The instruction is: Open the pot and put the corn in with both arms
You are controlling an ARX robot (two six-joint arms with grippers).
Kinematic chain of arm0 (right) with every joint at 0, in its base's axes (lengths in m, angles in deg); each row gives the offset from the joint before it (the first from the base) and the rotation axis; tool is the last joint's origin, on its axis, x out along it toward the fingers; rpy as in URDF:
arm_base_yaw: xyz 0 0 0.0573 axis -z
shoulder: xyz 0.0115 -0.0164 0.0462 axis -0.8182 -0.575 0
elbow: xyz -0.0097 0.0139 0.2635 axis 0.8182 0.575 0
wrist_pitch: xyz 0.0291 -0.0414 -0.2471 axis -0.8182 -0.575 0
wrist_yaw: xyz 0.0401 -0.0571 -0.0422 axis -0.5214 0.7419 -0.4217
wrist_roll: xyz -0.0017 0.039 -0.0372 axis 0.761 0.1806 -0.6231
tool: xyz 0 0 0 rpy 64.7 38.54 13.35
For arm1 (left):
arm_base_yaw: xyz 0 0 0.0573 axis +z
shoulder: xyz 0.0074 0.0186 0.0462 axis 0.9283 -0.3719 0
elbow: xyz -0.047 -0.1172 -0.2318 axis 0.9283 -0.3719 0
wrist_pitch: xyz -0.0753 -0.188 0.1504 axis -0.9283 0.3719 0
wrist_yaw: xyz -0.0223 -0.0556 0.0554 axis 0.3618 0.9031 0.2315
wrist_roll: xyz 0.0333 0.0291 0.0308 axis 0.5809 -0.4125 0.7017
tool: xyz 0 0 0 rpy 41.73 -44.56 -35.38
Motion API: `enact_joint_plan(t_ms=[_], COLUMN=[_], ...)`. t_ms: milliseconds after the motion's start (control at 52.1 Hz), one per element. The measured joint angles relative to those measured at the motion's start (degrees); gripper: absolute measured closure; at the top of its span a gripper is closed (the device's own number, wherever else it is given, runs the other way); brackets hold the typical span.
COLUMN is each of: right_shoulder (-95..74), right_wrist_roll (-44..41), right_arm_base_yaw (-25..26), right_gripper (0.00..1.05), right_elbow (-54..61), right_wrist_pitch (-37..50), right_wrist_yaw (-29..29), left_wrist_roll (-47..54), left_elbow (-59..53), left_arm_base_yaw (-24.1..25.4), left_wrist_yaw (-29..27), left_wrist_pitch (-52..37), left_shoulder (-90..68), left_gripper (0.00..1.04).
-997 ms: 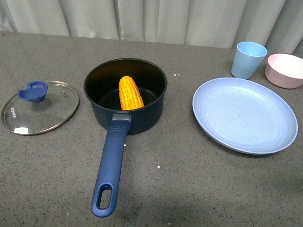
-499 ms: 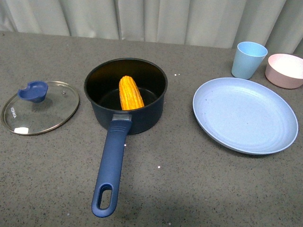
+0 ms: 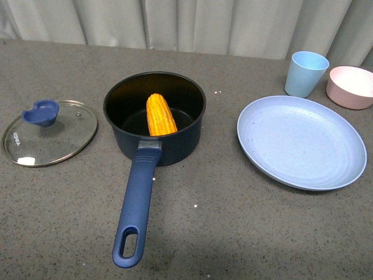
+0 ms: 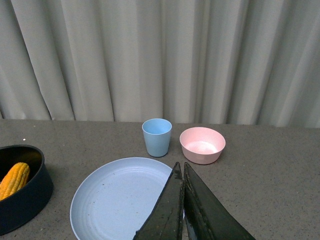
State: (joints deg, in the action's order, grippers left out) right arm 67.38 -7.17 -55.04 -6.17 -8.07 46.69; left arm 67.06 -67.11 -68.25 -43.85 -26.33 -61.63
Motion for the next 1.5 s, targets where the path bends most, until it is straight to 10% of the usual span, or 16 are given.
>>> enact_joint_plan(t_ms=[844, 1362, 1496], right_shoulder=[18.6, 18.7, 18.7], right_wrist_roll=[-0.1, -0.1, -0.1], right_arm_base_yaw=[0.0, 0.0, 0.0], right_gripper=[1.04, 0.15, 0.10], right_elbow=[0.0, 0.0, 0.0], right_wrist_pitch=[-18.9, -19.0, -19.0], right_wrist_yaw=[-0.2, -0.2, -0.2], left_wrist_roll=[0.0, 0.0, 0.0], left_elbow=[0.0, 0.0, 0.0], left_arm_base_yaw=[0.0, 0.0, 0.0], left_wrist_yaw=[0.0, 0.0, 0.0], left_wrist_pitch=[0.0, 0.0, 0.0], left_shoulder=[0.0, 0.0, 0.0], left_gripper=[0.06, 0.06, 0.06])
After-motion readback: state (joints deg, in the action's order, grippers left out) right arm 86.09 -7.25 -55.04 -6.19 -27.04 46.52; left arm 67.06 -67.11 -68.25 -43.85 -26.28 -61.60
